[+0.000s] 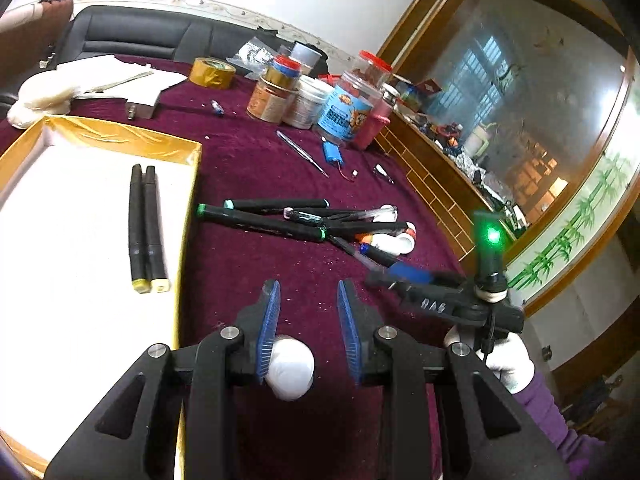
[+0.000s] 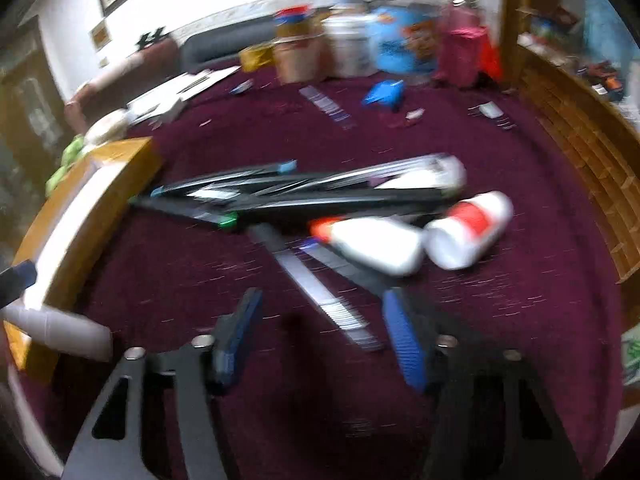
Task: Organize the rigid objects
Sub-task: 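Grasp a white bottle with the left tool while the right tool grasps a clear pen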
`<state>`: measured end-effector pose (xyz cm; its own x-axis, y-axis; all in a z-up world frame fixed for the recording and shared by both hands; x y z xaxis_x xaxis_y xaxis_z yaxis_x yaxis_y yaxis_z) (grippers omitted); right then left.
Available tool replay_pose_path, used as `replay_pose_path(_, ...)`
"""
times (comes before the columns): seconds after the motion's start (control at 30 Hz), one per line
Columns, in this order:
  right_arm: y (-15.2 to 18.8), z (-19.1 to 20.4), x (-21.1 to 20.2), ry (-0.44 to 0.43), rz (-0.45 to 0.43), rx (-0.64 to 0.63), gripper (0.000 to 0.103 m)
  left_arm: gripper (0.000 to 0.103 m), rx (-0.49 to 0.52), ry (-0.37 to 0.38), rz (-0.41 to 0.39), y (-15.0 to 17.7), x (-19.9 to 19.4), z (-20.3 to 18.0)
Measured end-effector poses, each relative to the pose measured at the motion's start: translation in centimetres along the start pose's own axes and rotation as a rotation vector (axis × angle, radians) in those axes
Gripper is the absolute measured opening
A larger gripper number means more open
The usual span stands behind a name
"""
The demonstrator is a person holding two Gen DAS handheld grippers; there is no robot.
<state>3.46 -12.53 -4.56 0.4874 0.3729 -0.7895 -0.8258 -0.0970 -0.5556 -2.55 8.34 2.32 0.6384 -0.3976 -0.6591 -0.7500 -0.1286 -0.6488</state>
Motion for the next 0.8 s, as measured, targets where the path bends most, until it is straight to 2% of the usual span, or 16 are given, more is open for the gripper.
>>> replay_pose_path(0.03,0.4,0.7,0.6,-0.032,0.03,0.001,0.048,0.027,-0.004,0.002,-0.008,0.0,-0.5,0.3)
replay_pose_path(0.13,1.0,2.1,1.6,0.024,0.051,-0.079,0.05,0.027,-0.015,0.005,-0.029,-0.1,-1.5,1.0)
replay_pose_path(0.23,0.9,2.0,1.5,-0.029,0.053,-0.04,0.05,0.027,-0.023,0.016,-0.03,0.0,-1.9,1.6)
replay_pose_path(0.4,0.3,2.2,2.6,0.079,0.062,-0.095,0.049,0.027,0.052,0.022,0.025,1.6,-0.9,0.6)
replay_pose_path(0.5,-0.7,3.7,3.1,0.081,0.052,-0.125,0.04,0.027,0.159,-0.034,0.07,3.0,0.0,-0.5)
replay_pose_path(0.57,-1.0,4.3,3.4,0.063,0.044,-0.128,0.025,0.027,0.219,-0.09,0.11,3.9,1.0,-0.7)
replay_pose_path(0.63,-0.9,4.6,3.4,0.05,0.046,-0.122,0.017,0.027,0.246,-0.127,0.161,4.7,2.1,-0.3)
replay_pose_path(0.67,-0.8,4.7,3.3,0.044,0.049,-0.12,0.012,0.031,0.253,-0.141,0.179,5.0,2.6,-0.1)
replay_pose_path(0.8,0.3,4.4,2.5,-0.017,0.078,-0.083,0.009,0.032,0.34,-0.219,0.21,6.1,3.5,-0.4)
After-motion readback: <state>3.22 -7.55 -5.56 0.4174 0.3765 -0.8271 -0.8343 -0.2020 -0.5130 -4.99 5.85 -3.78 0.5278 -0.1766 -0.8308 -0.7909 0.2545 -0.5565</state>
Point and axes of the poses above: each gripper's, at about its wrist camera, not at the fingertips, and x roughly the way its jaws point, z to its left, y to its underside, the point moved 7 cm from there along x, roughly the way its jaws point, and after that the axes turned 8 degrees about -y, right-handed, at the moved point
